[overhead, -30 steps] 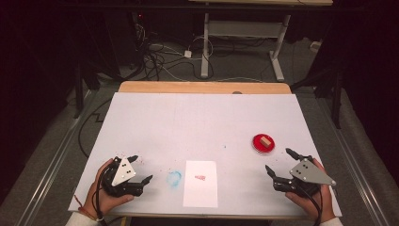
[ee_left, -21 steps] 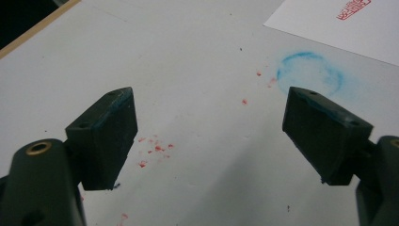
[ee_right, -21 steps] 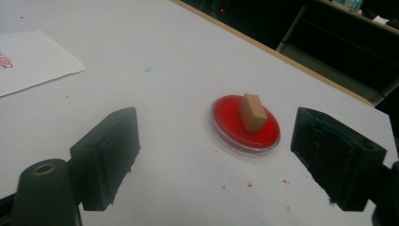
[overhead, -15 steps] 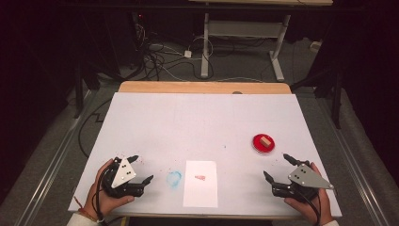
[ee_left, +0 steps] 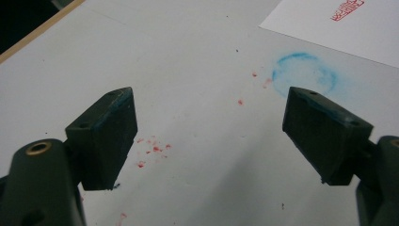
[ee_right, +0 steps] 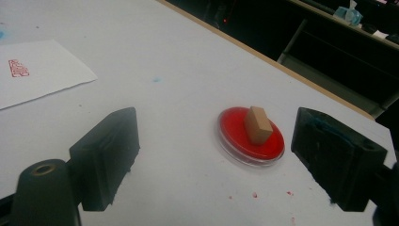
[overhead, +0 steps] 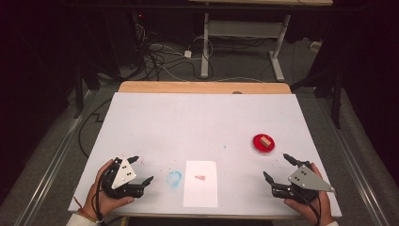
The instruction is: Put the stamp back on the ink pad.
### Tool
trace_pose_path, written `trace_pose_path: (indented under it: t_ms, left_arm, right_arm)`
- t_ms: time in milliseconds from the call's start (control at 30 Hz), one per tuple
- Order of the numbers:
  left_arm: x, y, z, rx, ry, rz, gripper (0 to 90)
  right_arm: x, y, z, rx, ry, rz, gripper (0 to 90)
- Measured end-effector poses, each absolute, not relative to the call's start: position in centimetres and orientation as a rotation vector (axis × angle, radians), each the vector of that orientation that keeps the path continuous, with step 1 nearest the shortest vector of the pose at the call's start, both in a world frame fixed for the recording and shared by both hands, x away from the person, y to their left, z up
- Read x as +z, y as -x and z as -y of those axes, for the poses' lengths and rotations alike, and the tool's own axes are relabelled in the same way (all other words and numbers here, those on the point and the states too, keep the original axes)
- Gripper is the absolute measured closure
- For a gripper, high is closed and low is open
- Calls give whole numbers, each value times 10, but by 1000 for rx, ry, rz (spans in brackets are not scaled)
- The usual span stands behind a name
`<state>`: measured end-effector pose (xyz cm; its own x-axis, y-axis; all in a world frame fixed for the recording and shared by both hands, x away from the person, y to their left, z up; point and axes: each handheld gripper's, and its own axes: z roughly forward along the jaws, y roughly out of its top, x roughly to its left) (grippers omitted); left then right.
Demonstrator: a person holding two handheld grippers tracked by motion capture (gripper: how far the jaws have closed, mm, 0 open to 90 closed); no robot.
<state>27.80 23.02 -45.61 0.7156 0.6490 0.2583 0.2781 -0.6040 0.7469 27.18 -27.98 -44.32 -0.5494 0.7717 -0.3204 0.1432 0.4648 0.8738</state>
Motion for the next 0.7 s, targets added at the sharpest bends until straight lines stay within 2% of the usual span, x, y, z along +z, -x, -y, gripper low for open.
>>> trace_pose_path:
  t_ms: [700]
  left_arm:
    - [-458,-279,-231,672,-2232,-708,179]
  right_arm:
    - [-444,-275,279,1084,-755,-1980,163]
